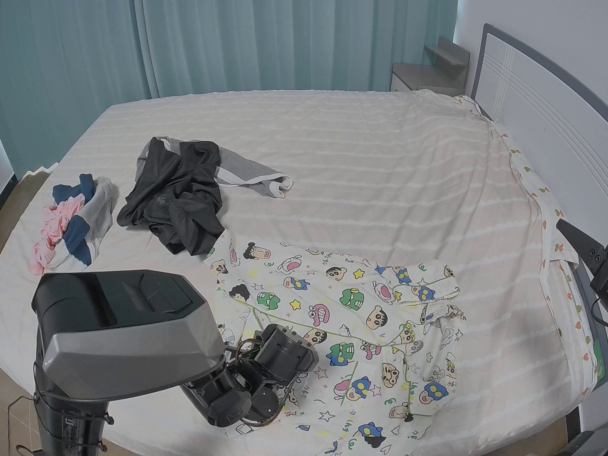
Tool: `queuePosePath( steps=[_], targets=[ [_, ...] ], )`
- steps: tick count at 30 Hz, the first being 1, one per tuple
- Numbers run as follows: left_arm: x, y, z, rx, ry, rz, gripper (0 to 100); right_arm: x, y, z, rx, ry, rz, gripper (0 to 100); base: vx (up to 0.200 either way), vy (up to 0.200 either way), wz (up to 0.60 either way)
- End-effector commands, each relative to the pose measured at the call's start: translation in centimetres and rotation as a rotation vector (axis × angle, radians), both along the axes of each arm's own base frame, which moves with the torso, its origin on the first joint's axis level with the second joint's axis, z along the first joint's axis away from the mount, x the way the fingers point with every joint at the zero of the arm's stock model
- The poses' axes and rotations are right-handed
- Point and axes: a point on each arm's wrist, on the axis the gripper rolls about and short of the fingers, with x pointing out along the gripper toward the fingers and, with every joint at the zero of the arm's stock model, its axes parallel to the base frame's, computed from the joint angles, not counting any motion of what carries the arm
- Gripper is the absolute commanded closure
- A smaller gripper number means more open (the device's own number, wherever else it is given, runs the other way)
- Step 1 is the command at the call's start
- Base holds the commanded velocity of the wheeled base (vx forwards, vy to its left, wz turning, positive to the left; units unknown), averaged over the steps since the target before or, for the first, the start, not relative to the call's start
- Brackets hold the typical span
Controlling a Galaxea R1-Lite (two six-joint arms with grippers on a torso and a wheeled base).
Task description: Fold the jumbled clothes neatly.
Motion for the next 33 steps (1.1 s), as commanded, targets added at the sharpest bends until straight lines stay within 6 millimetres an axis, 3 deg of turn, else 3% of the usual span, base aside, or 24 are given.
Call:
queuePosePath(
  steps=[1, 2, 20, 33],
  targets=[
    [0.1, 0.0, -0.2, 0.005, 0.002, 0.001, 0, 0.1, 0.0, 0.0, 0.000, 0.003, 0.001, 0, 0.000, 0.000, 0.00],
    [0.2, 0.1, -0.2, 0.005, 0.002, 0.003, 100, 0.0, 0.0, 0.0, 0.000, 0.001, 0.001, 0, 0.000, 0.000, 0.00],
    [0.3, 0.6, 0.0, -0.001, 0.001, 0.020, 100, 0.0, 0.0, 0.0, 0.000, 0.001, 0.001, 0, 0.000, 0.000, 0.00],
    [-0.8, 4.1, 3.9, -0.141, 0.057, -0.024, 100, -0.1, 0.0, 0.1, 0.001, -0.005, -0.001, 0, 0.000, 0.000, 0.00]
  ],
)
